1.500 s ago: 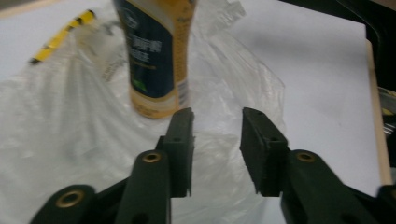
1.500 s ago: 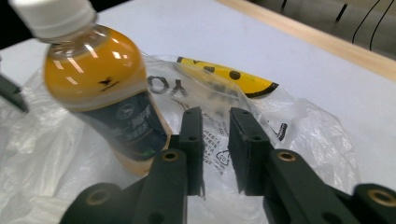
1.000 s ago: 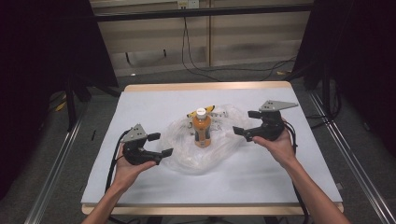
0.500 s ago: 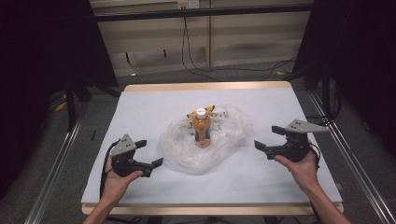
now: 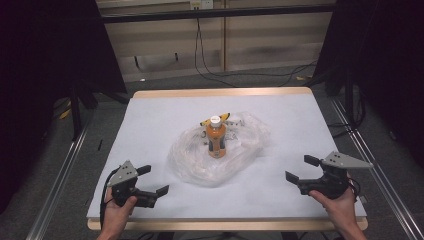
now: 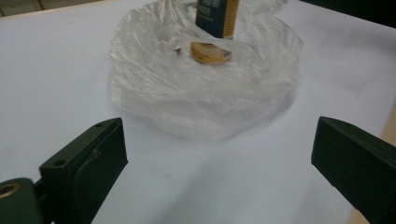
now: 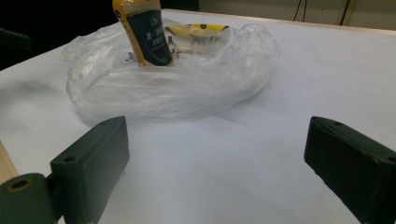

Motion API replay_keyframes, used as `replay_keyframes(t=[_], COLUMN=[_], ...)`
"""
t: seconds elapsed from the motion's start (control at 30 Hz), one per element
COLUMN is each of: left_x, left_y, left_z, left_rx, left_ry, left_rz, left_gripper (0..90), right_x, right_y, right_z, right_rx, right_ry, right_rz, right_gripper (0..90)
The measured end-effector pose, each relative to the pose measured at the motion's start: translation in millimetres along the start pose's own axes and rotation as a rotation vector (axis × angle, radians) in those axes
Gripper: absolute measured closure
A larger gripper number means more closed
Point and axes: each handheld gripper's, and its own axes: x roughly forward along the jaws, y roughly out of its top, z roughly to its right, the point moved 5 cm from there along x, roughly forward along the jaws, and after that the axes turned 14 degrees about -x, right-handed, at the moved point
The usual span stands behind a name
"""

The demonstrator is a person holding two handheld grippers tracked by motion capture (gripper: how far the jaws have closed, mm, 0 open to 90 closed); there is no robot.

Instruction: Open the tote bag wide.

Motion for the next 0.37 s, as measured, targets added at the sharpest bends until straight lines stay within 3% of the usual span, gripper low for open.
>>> replay_keyframes(t=[0.07,0.17,0.37], left_x=[-10.5,-15.8,-3.6], left_y=[-2.2,-2.9,-10.0], left_z=[-2.6,-8.8,-17.7], left_rx=[0.015,-0.011,-0.024], left_ry=[0.026,0.033,0.061], left_rz=[0.035,0.053,-0.021], left_gripper=[2.1,2.2,2.5], right_x=[-6.6,-8.9,-8.0], right_y=[-4.9,-11.0,-12.6], right_z=[2.0,5.2,9.3], right_rx=[0.021,0.036,0.049], right_ry=[-0.02,-0.049,-0.058], right_rz=[0.008,-0.001,-0.001], right_gripper=[4.6,4.4,4.6])
